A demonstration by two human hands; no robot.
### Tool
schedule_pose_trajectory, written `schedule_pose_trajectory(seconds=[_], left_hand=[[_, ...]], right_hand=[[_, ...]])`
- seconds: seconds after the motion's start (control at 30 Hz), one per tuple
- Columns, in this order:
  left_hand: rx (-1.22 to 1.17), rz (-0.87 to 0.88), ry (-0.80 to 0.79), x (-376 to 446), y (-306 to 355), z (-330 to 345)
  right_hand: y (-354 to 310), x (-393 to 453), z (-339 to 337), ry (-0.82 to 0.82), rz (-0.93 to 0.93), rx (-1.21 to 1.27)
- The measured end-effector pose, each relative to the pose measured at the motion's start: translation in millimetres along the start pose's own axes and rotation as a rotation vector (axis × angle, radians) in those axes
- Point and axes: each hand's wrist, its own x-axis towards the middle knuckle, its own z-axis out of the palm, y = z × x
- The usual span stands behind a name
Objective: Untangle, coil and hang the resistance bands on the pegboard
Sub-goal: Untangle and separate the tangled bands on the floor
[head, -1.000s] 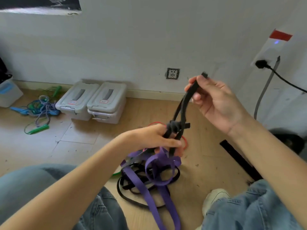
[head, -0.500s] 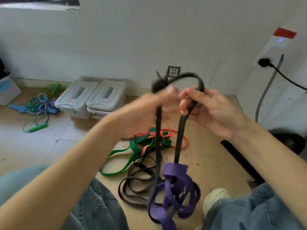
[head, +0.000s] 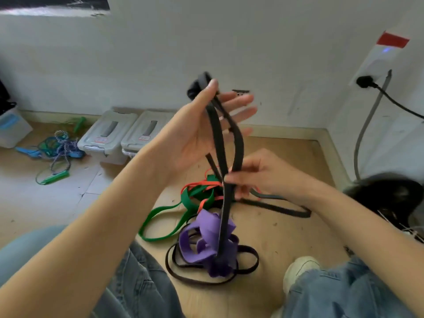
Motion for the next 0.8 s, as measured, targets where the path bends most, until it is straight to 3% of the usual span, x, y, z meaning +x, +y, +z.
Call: schedule_pose_trajectory(seconds=[0.07,0.17,0.27,0.37,0.5,0.57,0.7,0.8], left_hand=[[0.359,-0.116,-0.055,-6,-14,-17],[0.776,-0.234,-0.209,-10,-55,-24],[0.954,0.023,0.039,0,-59,-20],[0.692,0.086,0.207,3,-33,-22],[0.096,0.054,0.146,1,-7,-11],[-0.010,0.015,0.083,-2,-5,0],[-0.037,-0.014,0.054,-9,-6,9],[0.023,0.045,0.105,-13,8,-3]], right_hand=[[-11,4,-9,0.197,-0.072,0.265],[-22,7,-19,0.335,-0.174,0.470],[-26,6,-25,0.433,-0.182,0.474],[-22,-1,-40,0.359,-0.070,0.378],[6,-5,-21,0.066,0.306,-0.368],[26,-1,-2,0.057,0.225,-0.569],[40,2,11,0.231,0.045,-0.514],[36,5,4,0.185,0.099,-0.496]])
